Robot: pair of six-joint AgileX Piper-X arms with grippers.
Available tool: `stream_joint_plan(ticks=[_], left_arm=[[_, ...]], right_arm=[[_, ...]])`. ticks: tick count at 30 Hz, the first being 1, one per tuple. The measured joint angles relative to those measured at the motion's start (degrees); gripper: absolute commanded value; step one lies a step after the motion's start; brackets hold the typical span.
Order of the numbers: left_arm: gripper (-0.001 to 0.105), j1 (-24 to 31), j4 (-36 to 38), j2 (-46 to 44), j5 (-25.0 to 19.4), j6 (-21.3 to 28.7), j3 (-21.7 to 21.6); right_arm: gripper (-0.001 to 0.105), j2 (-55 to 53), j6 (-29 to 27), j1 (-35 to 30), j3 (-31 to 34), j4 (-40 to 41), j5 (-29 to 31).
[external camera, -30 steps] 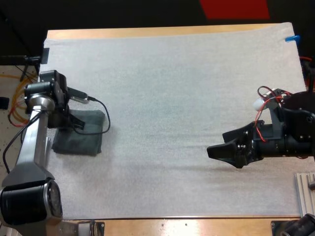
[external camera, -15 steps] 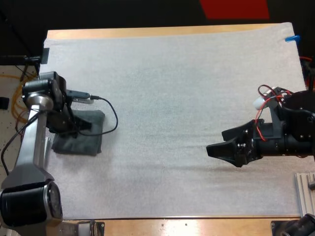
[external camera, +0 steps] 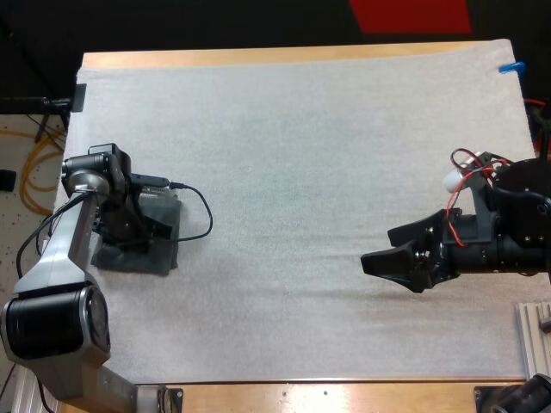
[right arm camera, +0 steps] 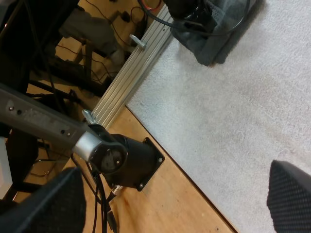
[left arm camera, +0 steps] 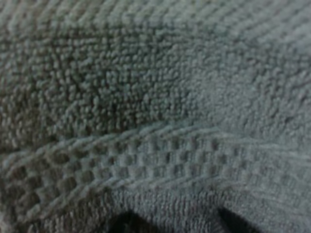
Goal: Pick towel from pile fold and stack
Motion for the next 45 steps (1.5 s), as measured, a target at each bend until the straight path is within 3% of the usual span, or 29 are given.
stream_joint_plan(ticks=[7,14,18,29,35,40,45], left_arm=[[0.035,0.00,-0.09,-0.01,1.78,-0.15,-4.43],[0.035,0.00,-7.70,0.21,14.75,-4.70,-7.83],[0.035,0.00,-10.12,1.86,18.98,-7.79,-8.03],[0.035,0.00,-7.50,5.07,19.73,-8.08,-9.99],[0.035,0.00,-7.24,-1.78,19.73,-8.16,-14.54],[0.035,0.00,-5.17,-11.19,20.17,-8.00,-15.72],[0.035,0.00,1.38,-19.81,25.66,-6.21,-15.72]], right_arm=[[0.074,0.00,0.00,0.00,0.00,0.00,0.23],[0.074,0.06,0.00,0.00,0.00,0.00,1.22],[0.074,0.06,0.00,0.00,0.00,0.00,1.25],[0.074,0.06,0.00,0.00,0.00,0.00,1.88],[0.074,0.06,0.00,0.00,0.00,0.00,1.88],[0.074,0.06,0.00,0.00,0.00,0.00,1.88],[0.074,0.06,-1.87,0.00,0.00,0.00,1.88]])
